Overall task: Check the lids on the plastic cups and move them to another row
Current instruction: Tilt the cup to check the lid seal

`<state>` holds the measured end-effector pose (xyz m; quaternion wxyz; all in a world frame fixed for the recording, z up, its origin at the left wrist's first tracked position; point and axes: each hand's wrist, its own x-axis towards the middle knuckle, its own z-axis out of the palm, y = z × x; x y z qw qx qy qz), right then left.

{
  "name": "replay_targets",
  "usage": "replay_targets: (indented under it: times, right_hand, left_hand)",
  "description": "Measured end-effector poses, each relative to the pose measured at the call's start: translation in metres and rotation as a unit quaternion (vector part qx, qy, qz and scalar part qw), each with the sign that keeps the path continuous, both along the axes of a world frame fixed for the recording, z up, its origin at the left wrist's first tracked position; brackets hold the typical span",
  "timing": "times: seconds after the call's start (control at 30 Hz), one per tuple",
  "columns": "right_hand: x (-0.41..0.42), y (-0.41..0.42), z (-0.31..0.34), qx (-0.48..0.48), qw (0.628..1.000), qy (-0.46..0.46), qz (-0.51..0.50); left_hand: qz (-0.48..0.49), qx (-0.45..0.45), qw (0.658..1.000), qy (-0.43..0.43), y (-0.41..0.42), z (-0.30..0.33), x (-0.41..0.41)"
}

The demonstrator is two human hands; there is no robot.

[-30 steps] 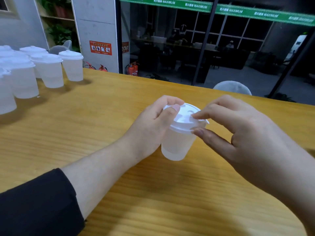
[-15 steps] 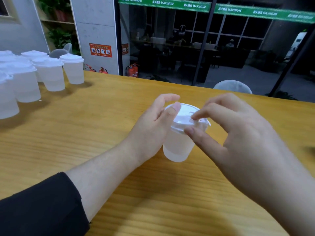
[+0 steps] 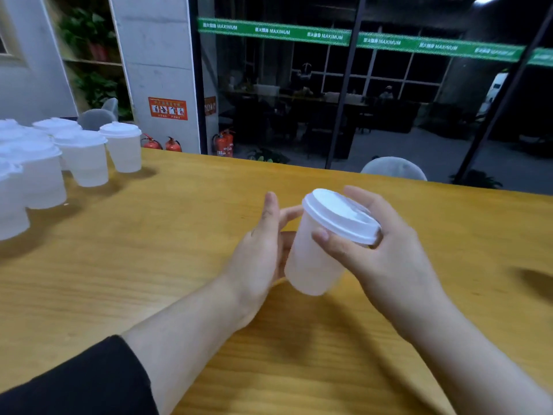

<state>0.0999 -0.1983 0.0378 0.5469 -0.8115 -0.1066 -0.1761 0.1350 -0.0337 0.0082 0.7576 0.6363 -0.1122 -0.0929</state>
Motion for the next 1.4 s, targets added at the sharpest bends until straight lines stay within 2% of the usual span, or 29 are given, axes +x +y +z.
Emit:
replay_targets:
  times: [0.07, 0.17, 0.3, 0.4, 0.5, 0.57, 0.67, 0.77, 0.87, 0.9, 0.93, 1.07, 1.17, 1.3, 1.4]
  right_hand:
    - [0.001, 0.001, 0.001, 0.060, 0.998, -0.017, -0.018]
    - [0.002, 0.001, 0.000, 0.054, 0.998, -0.016, -0.010]
    - [-0.003, -0.011, 0.008, -0.011, 0.998, -0.011, 0.062]
    - [-0.007, -0.018, 0.010, -0.050, 0.994, -0.009, 0.096]
    - [-0.006, -0.018, 0.006, -0.075, 0.993, -0.022, 0.089]
    - [-0.005, -0.016, 0.005, -0.053, 0.995, -0.032, 0.082]
    - [-0.003, -0.013, 0.001, -0.023, 0.997, -0.033, 0.073]
    - [-0.002, -0.005, -0.002, 0.005, 0.998, -0.040, 0.049]
    - [0.000, 0.001, -0.005, 0.059, 0.997, -0.028, 0.034]
    - [0.000, 0.001, -0.005, 0.068, 0.997, -0.018, 0.033]
    - [0.000, -0.001, -0.004, 0.060, 0.998, -0.008, 0.030]
    - [-0.001, -0.011, -0.002, -0.021, 0.999, 0.009, 0.036]
    - [-0.001, -0.011, -0.007, -0.061, 0.997, 0.001, 0.051]
    - [0.001, -0.006, -0.009, -0.070, 0.996, -0.031, 0.039]
    - [0.002, 0.000, -0.010, -0.041, 0.997, -0.060, -0.012]
  left_hand:
    - [-0.027, -0.066, 0.995, 0.070, -0.002, 0.002, -0.001]
    - [-0.082, -0.133, 0.981, 0.120, -0.004, 0.005, -0.008]
    - [-0.042, -0.107, 0.981, 0.158, -0.003, 0.008, -0.011]
    - [-0.062, -0.074, 0.978, 0.183, -0.001, 0.011, -0.014]
    - [-0.073, -0.111, 0.968, 0.213, -0.004, 0.012, -0.018]
    - [-0.048, -0.150, 0.967, 0.198, -0.009, 0.011, -0.022]
    - [0.054, -0.175, 0.970, 0.161, -0.020, 0.010, -0.028]
    - [0.137, -0.133, 0.977, 0.097, -0.021, 0.010, -0.026]
    - [0.172, -0.066, 0.983, 0.006, -0.016, 0.009, -0.021]
    - [0.173, -0.055, 0.983, -0.002, -0.015, 0.009, -0.020]
    - [0.158, -0.053, 0.986, 0.015, -0.014, 0.009, -0.019]
    - [0.009, -0.039, 0.982, 0.184, -0.011, 0.013, -0.021]
    - [-0.013, -0.055, 0.969, 0.241, -0.009, 0.013, -0.018]
    - [0.014, -0.097, 0.970, 0.222, -0.013, 0.012, -0.023]
    - [0.099, -0.099, 0.981, 0.135, -0.020, 0.009, -0.024]
